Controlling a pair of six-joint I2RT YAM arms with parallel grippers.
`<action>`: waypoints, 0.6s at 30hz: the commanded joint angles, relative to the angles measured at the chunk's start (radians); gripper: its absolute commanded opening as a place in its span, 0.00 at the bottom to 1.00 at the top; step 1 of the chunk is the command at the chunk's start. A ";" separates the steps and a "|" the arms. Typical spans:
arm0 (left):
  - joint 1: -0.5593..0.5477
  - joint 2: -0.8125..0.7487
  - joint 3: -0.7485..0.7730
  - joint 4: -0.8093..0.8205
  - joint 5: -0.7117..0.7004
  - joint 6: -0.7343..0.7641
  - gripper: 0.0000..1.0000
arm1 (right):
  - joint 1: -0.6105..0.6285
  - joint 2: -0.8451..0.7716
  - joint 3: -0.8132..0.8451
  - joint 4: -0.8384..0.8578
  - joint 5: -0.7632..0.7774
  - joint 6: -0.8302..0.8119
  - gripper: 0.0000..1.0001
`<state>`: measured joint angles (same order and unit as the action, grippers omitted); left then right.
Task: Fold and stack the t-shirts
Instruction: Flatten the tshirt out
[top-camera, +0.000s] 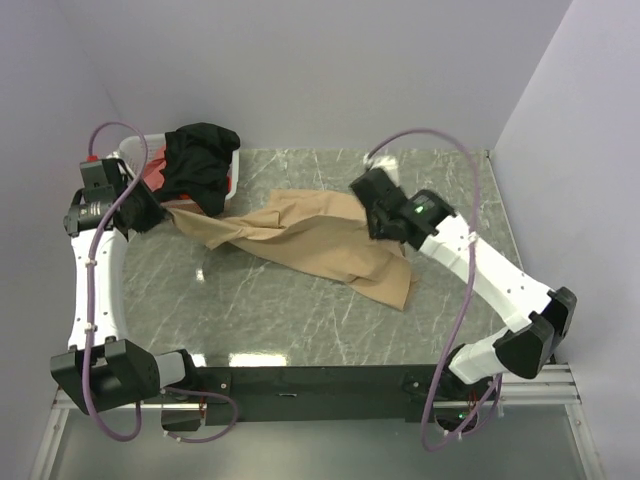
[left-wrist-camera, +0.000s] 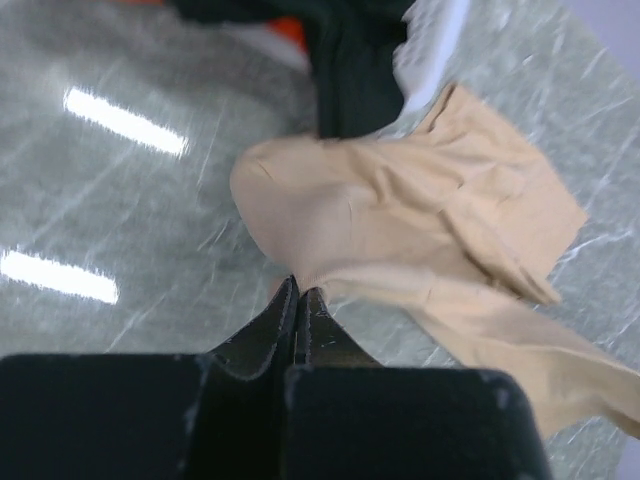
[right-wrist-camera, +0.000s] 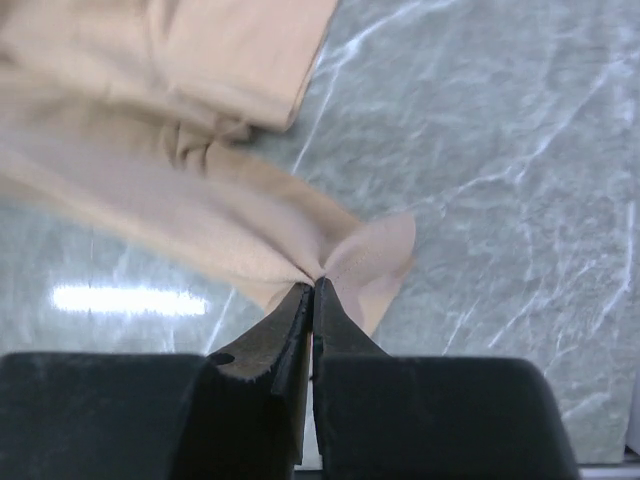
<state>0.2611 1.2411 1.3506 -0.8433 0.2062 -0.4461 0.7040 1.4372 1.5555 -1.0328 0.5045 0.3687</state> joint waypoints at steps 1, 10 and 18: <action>0.013 -0.054 -0.071 0.001 -0.001 0.018 0.00 | 0.116 0.005 -0.122 -0.035 -0.062 -0.027 0.07; 0.027 -0.068 -0.125 -0.011 -0.045 0.050 0.00 | 0.310 -0.118 -0.445 0.028 -0.249 0.208 0.40; 0.029 -0.063 -0.134 -0.008 -0.033 0.053 0.00 | 0.219 -0.204 -0.584 0.148 -0.391 0.266 0.48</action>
<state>0.2848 1.2064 1.2175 -0.8803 0.1761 -0.4110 0.9245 1.2449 1.0470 -0.9703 0.1967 0.5831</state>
